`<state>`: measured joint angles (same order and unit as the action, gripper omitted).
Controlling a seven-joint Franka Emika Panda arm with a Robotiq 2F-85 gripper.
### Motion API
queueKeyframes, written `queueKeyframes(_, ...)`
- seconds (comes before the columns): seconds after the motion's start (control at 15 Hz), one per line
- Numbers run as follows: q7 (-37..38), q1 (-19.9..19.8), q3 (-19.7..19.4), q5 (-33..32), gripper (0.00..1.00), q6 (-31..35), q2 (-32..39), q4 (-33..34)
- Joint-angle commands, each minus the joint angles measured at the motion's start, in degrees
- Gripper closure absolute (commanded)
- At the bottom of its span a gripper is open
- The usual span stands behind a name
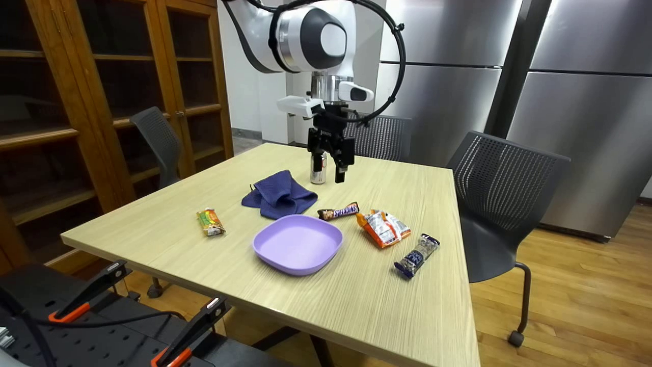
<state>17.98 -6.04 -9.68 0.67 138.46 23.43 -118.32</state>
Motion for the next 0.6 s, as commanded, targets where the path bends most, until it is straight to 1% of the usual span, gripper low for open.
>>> queueKeyframes(0.0, 1.4, -0.1, -0.1, 2.3, 0.0, 1.0, 2.8, 2.4)
queueKeyframes(0.53, 1.9, -0.4, -0.4, 6.4, 0.0, 3.2, 5.5, 4.2)
